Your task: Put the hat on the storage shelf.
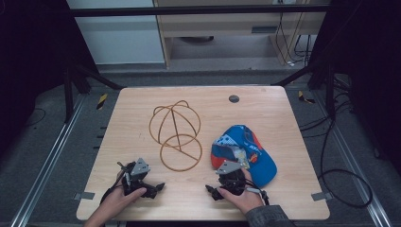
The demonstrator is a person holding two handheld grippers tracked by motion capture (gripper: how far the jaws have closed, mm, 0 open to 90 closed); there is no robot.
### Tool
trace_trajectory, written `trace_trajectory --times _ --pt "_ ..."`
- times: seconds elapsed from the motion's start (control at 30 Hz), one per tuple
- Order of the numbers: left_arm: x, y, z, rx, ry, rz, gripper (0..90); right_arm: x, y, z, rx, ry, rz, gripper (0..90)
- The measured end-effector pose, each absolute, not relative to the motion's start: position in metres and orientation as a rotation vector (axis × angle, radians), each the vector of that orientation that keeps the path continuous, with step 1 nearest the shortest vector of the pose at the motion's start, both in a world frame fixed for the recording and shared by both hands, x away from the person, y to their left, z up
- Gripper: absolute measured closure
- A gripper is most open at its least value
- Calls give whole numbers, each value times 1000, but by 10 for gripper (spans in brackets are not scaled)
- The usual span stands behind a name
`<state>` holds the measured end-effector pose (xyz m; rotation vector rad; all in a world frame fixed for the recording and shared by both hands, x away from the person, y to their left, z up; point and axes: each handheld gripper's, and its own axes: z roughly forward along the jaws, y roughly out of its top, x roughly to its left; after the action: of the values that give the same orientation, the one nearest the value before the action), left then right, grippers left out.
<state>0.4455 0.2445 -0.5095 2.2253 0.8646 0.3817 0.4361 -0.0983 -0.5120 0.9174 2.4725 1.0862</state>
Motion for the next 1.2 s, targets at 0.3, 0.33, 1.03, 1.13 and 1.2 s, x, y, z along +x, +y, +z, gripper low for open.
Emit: trace_trajectory --times 0.3,0.33,1.03,1.13,1.2 --pt "445 244 -509 2224 866 382 0 436 -98 -512 919 2472 1085 95" --pt "445 244 -509 2224 866 382 0 436 -98 -512 919 2472 1085 95" --pt "445 245 -509 2226 864 384 0 452 -143 -411 905 2392 979 174" --pt "445 245 -509 2226 863 383 0 456 -157 -401 920 2391 937 176" --pt "445 244 -510 2225 864 383 0 459 -167 -394 943 2383 911 181"
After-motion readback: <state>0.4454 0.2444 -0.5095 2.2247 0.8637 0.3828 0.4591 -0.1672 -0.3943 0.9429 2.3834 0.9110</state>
